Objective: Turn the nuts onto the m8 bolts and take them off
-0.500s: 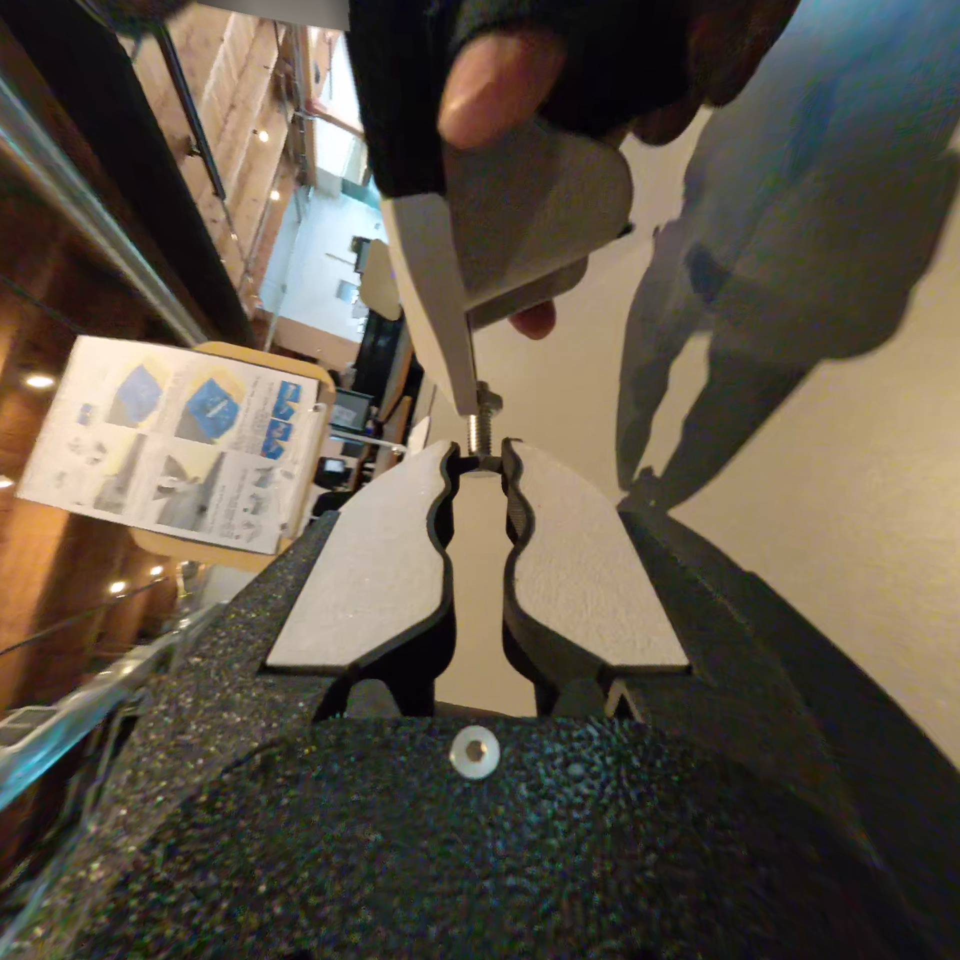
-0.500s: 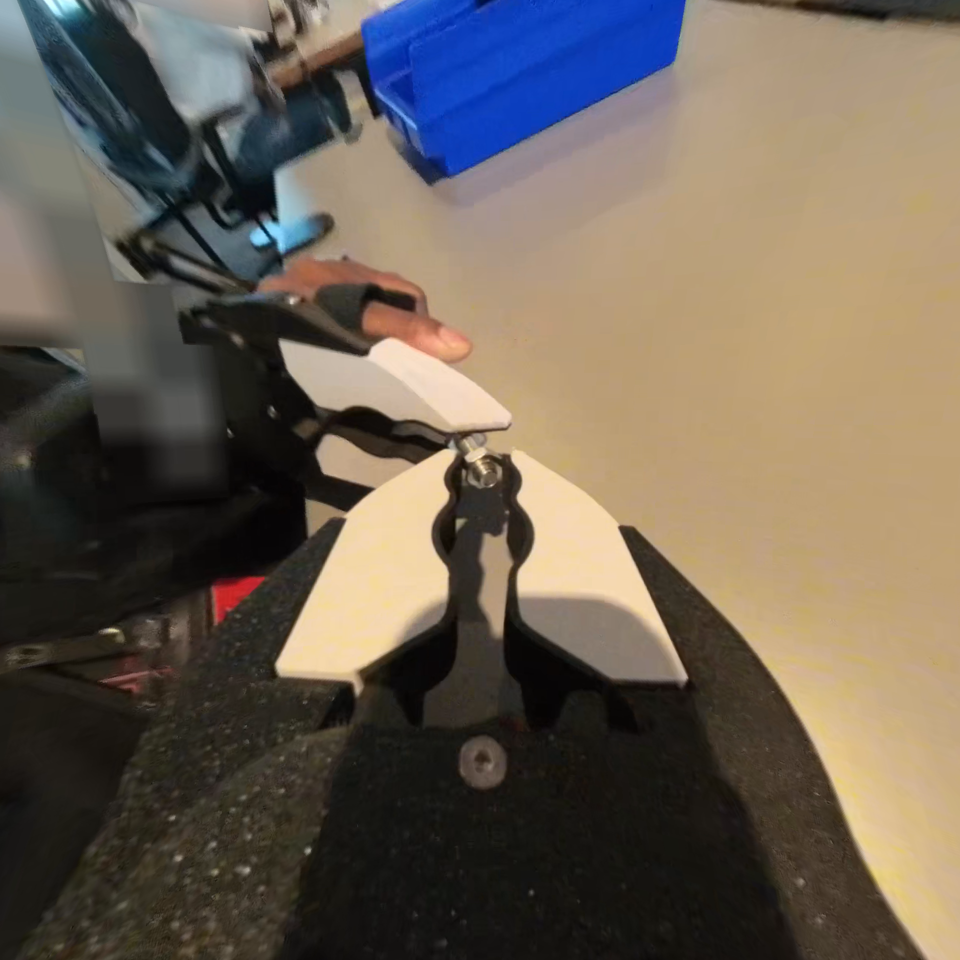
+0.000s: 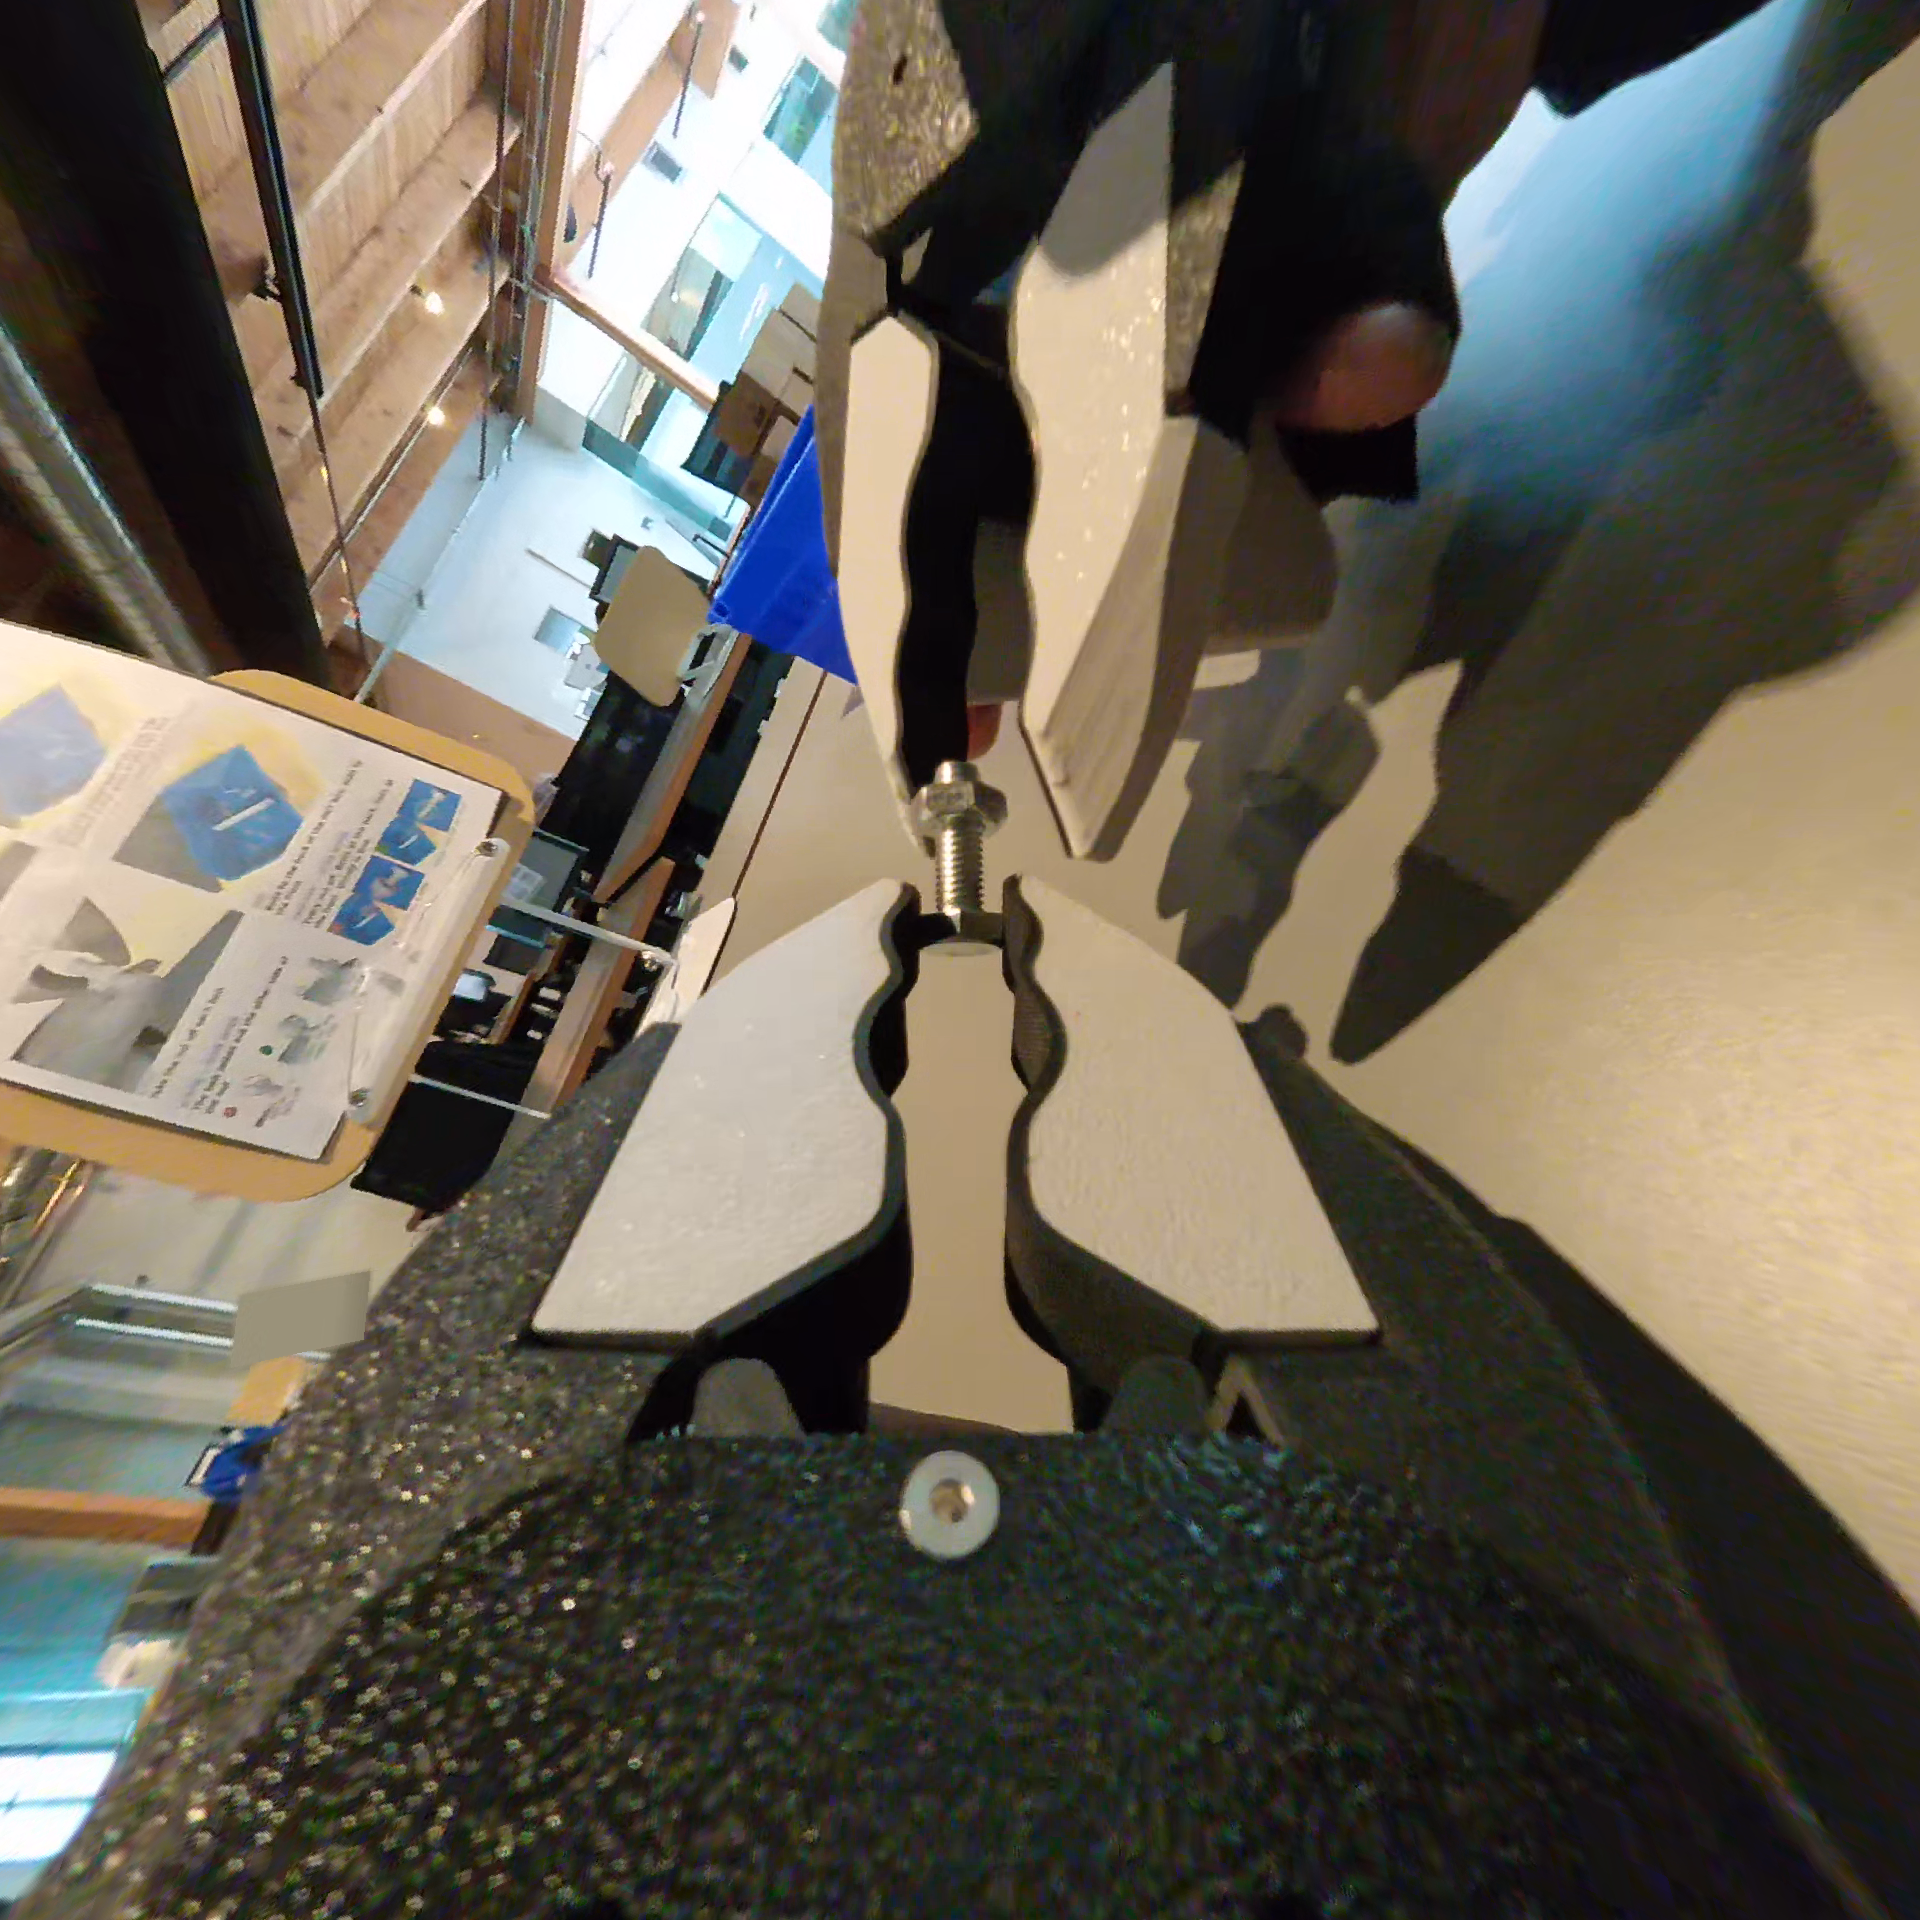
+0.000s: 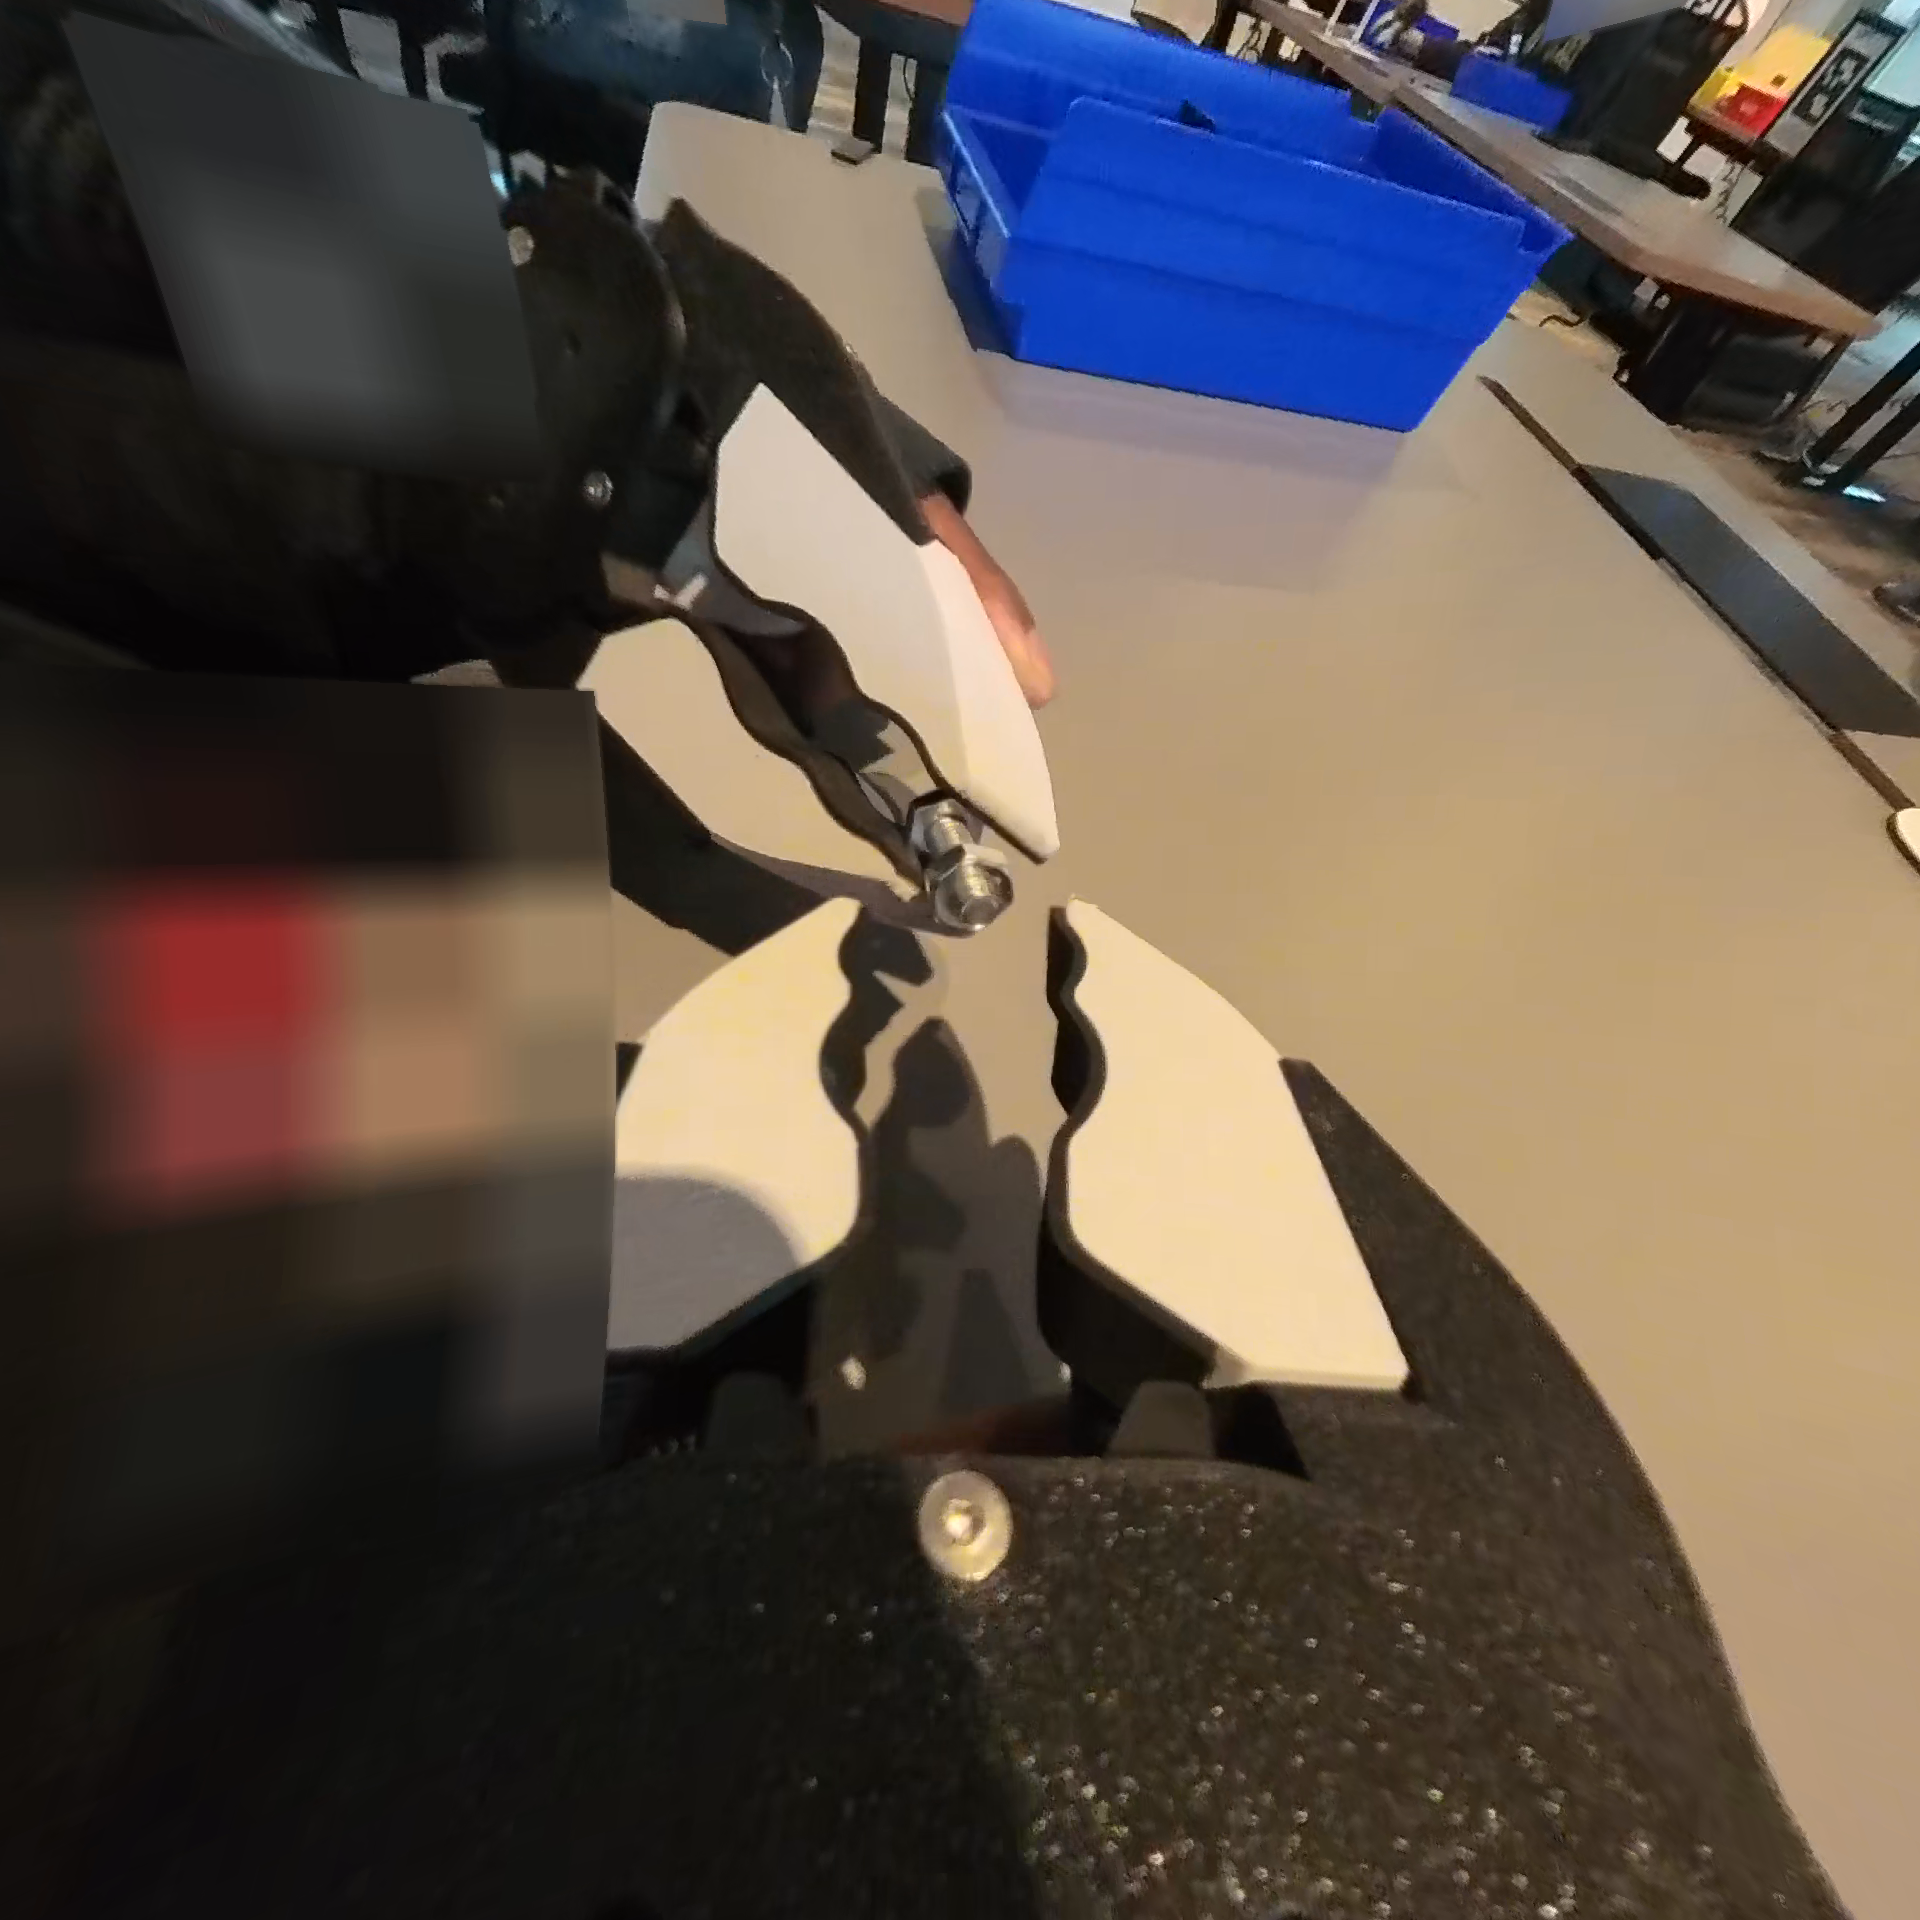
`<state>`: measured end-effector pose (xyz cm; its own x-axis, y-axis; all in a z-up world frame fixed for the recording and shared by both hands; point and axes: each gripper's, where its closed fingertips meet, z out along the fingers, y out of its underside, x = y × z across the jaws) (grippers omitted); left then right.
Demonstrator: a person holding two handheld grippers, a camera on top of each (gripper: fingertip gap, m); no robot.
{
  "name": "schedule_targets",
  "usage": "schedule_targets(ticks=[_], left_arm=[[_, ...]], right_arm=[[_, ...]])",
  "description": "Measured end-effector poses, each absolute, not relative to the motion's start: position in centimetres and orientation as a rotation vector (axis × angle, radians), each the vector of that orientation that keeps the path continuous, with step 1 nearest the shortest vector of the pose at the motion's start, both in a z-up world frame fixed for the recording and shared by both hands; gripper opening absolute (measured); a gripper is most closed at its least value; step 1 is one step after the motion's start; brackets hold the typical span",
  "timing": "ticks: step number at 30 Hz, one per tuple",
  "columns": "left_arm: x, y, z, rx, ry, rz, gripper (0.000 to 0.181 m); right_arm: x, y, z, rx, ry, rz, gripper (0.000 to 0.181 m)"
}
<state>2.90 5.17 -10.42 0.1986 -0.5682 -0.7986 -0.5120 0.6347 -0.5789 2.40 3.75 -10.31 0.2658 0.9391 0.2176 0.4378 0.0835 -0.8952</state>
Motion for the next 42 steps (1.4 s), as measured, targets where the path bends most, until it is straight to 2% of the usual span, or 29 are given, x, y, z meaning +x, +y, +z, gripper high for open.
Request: schedule_targets(ticks=[3, 7, 12, 15, 17, 20, 24, 30, 34, 37, 39, 42], left_arm=[[2.9, 5.3, -10.4, -0.963, 1.435, -0.022, 0.015], [2.3, 6.5, -10.5, -0.914, 1.430, 0.211, 0.015], [2.1, 7.1, -10.3, -0.878, 1.413, 0.351, 0.015], [2.2, 6.8, -10.0, -0.916, 1.395, 0.237, 0.015], [2.2, 6.7, -9.9, -0.945, 1.387, 0.159, 0.015], [2.3, 6.2, -9.8, -0.973, 1.381, 0.039, 0.015], [2.6, 5.7, -9.8, -0.984, 1.395, -0.040, 0.015], [2.8, 5.7, -10.5, -0.957, 1.437, 0.032, 0.015], [2.5, 6.2, -10.4, -0.896, 1.434, 0.204, 0.015], [2.7, 6.0, -10.2, -0.908, 1.417, 0.158, 0.015], [2.7, 5.9, -10.0, -0.934, 1.405, 0.080, 0.015], [2.6, 5.6, -9.5, -0.967, 1.380, -0.033, 0.015]], right_arm=[[2.3, 4.1, -10.3, -1.558, -1.299, 0.626, 0.013], [2.0, 4.6, -10.9, -1.832, -1.079, 0.858, 0.011], [1.7, 4.9, -10.7, -1.964, -0.823, 1.182, 0.013], [1.9, 4.7, -10.0, -1.874, -0.914, 1.148, 0.031], [2.3, 4.9, -9.6, -1.780, -1.009, 1.015, 0.034], [2.8, 4.8, -9.4, -1.639, -1.152, 0.804, 0.035], [2.5, 4.1, -8.5, -1.529, -1.203, 0.761, 0.032], [2.1, 4.1, -9.1, -1.579, -1.190, 0.767, 0.015], [2.0, 4.7, -9.4, -1.850, -0.910, 1.111, 0.014], [2.2, 4.8, -8.5, -1.830, -0.783, 1.383, 0.016], [2.5, 4.9, -7.9, -1.758, -0.810, 1.382, 0.027], [2.7, 4.4, -7.7, -1.698, -0.918, 1.283, 0.029]])
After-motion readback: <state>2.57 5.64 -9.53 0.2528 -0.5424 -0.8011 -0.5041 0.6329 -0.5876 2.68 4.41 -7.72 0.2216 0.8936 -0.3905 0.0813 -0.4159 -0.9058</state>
